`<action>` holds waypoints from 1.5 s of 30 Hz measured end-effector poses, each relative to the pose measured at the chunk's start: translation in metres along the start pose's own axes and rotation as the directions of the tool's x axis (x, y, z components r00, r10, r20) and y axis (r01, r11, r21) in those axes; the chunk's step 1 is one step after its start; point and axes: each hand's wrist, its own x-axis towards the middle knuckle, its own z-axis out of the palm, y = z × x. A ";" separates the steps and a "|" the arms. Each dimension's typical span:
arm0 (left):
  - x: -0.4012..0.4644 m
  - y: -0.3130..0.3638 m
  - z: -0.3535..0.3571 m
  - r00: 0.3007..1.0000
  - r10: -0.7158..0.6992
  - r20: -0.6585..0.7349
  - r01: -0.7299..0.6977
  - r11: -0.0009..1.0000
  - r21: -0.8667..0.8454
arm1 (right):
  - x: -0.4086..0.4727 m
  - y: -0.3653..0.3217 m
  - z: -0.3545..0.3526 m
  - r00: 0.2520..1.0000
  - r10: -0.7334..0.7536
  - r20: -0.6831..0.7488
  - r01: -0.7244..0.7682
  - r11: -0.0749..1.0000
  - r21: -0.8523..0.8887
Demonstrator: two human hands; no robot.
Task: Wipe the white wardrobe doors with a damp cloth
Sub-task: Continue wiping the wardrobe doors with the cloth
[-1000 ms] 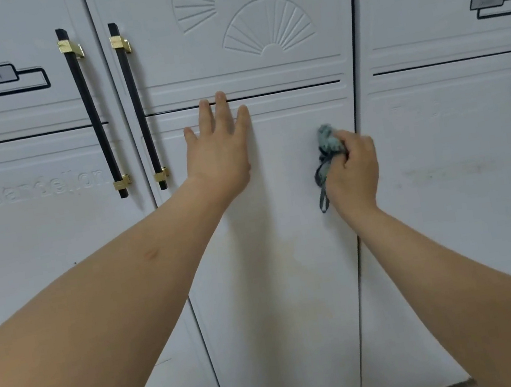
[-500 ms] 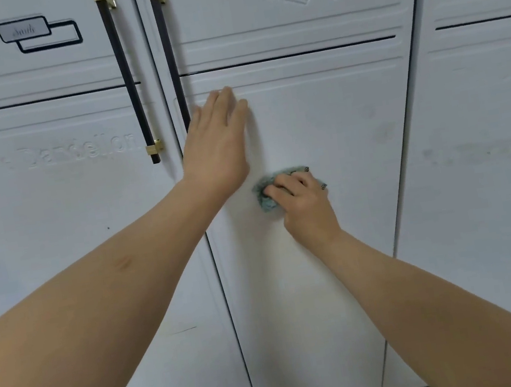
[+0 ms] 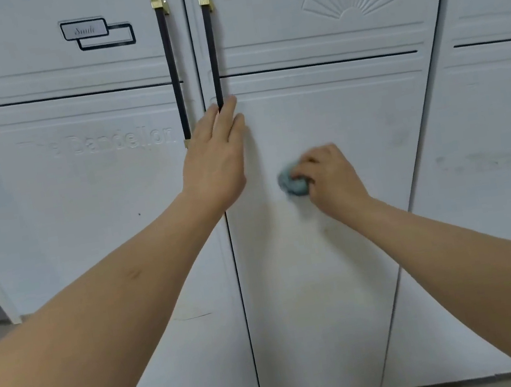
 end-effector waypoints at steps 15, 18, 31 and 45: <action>-0.041 0.037 0.056 0.975 -0.162 0.154 0.187 0.968 -0.165 | -0.082 0.034 0.051 0.792 -0.476 0.383 0.535 0.843 -0.059; -0.042 0.047 0.069 0.992 -0.083 0.093 0.095 0.988 -0.124 | -0.110 0.070 0.017 0.788 -0.401 0.467 0.493 0.866 -0.087; -0.027 0.091 0.020 0.773 0.063 0.631 0.281 0.858 -0.431 | -0.077 0.025 -0.073 0.448 0.661 0.603 -0.894 0.325 0.308; -0.027 0.151 -0.016 0.623 0.036 0.781 0.642 0.547 -0.537 | -0.086 -0.032 -0.126 0.238 0.622 0.746 -0.754 -0.366 0.545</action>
